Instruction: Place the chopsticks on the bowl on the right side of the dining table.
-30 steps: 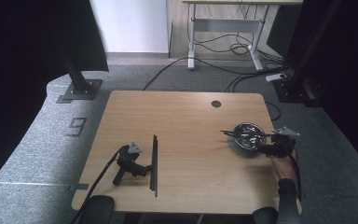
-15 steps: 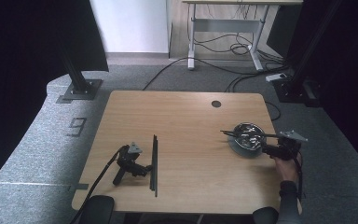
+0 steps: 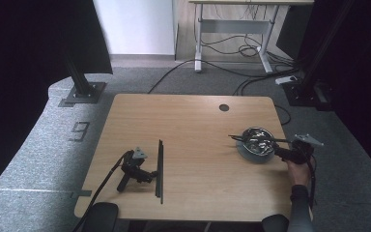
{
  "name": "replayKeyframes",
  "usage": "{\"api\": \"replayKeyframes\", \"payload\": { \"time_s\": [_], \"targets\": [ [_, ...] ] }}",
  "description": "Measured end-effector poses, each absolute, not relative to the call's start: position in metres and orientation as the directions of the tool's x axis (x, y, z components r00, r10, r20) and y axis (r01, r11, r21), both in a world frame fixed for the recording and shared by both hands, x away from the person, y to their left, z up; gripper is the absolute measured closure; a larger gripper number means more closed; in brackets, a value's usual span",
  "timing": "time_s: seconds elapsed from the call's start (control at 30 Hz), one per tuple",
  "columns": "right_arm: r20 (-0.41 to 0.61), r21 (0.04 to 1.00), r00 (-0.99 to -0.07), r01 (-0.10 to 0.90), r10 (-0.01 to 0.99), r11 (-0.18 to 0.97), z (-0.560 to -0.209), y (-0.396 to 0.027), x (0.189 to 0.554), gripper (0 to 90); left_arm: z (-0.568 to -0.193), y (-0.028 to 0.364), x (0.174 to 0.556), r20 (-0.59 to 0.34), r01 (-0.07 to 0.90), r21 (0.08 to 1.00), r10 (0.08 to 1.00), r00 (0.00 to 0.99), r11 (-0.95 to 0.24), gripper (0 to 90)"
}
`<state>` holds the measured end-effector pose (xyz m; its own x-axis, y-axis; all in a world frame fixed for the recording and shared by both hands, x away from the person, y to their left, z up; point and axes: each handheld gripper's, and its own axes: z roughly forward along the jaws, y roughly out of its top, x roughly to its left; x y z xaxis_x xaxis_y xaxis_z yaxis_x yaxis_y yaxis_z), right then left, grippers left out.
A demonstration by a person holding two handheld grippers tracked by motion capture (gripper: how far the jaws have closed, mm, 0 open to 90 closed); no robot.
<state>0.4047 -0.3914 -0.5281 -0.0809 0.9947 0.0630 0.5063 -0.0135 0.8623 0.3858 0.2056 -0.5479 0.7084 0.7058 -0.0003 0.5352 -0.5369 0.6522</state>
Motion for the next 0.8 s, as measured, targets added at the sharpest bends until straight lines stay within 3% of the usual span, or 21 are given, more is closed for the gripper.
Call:
{"api": "replayKeyframes", "payload": {
  "time_s": [0.8],
  "targets": [
    [0.078,0.840,-0.121,0.542,0.990,0.000,-0.539,-0.391,0.414,0.0,-0.548,0.206,0.386,0.000,0.535,0.652,0.706,0.708,-0.537,0.0]
  ]
}}
